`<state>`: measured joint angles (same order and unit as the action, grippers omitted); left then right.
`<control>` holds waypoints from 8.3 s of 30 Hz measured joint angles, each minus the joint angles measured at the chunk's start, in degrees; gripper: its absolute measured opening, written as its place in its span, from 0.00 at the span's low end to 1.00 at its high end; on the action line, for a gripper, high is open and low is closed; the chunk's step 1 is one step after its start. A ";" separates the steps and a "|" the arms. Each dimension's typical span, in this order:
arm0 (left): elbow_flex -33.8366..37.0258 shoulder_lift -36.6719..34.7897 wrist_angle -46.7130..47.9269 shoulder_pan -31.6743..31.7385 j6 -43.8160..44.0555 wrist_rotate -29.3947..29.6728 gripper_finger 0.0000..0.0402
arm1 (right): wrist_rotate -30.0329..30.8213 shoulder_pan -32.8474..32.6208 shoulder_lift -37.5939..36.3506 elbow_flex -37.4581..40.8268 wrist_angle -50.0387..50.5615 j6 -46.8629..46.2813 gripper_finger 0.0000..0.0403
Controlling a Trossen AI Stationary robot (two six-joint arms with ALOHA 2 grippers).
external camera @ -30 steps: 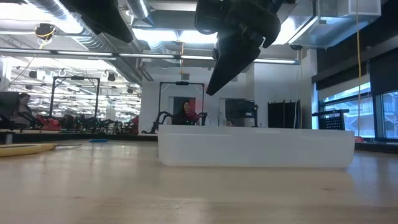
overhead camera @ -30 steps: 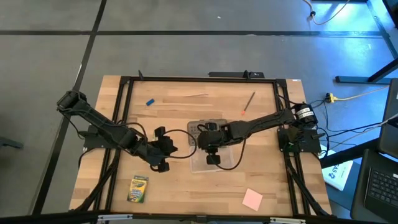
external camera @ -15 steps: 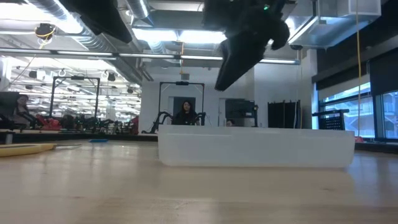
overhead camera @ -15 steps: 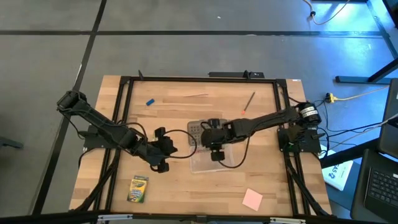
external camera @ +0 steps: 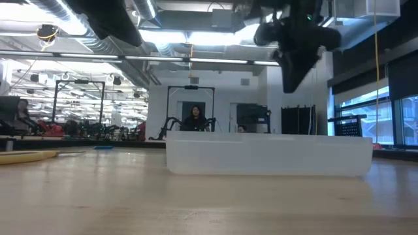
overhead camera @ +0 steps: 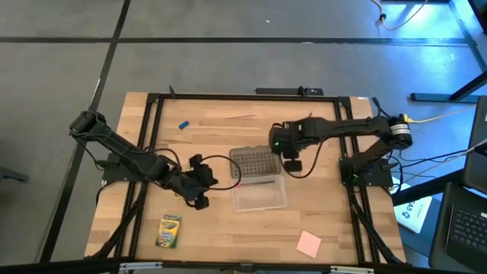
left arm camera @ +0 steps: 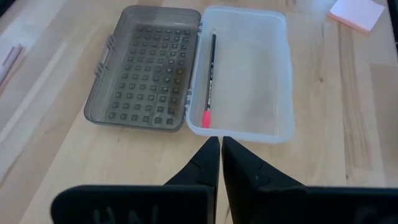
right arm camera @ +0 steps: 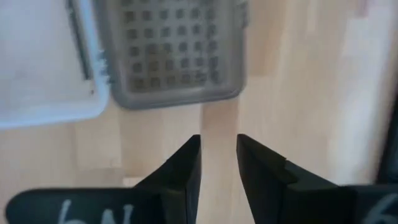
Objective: Pack school essentials
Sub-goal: Put the black and orange pencil into the transparent supply box, then put the yellow box of crayons into the transparent supply box
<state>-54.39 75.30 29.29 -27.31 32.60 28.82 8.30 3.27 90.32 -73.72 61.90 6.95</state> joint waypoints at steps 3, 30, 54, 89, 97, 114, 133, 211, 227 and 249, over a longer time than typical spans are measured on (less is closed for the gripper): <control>0.00 0.00 0.01 0.07 -0.02 0.02 0.03 | -1.36 2.80 -3.30 5.63 -4.13 5.24 0.26; 0.00 0.01 0.02 1.62 -0.11 0.52 0.03 | -0.67 19.62 -7.47 27.20 -22.61 35.16 0.22; 0.00 0.01 0.25 5.18 -3.51 0.50 0.03 | 0.30 20.83 -7.45 30.02 -29.32 38.36 0.24; 0.00 0.01 0.23 5.29 -3.23 0.46 0.03 | 4.03 22.07 2.28 29.76 -30.88 42.92 0.35; 0.00 0.01 0.23 5.29 -2.97 0.46 0.03 | 0.74 24.64 2.34 29.80 -30.48 41.27 0.29; 0.00 0.01 0.23 5.29 -2.99 0.44 0.03 | -2.14 26.21 2.38 29.91 -30.05 41.26 0.10; 0.00 0.03 0.23 5.29 -3.02 0.42 0.03 | 1.60 20.70 2.89 18.93 -17.84 21.67 0.06; -0.02 -0.97 0.70 -5.42 -2.78 -2.97 0.03 | 0.20 -15.23 32.59 -26.06 -14.49 -17.29 0.12; -0.02 -0.97 0.73 -5.40 -0.88 -2.95 0.03 | 0.59 -13.64 32.30 -26.17 -13.87 -15.40 0.23; -0.02 -10.01 23.83 -7.47 41.80 -7.89 0.03 | 1.02 -13.56 23.66 -26.70 -9.33 -7.70 0.23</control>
<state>-54.41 65.29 53.12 -34.78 74.40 20.93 9.31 -10.29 113.99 -100.42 52.57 -0.75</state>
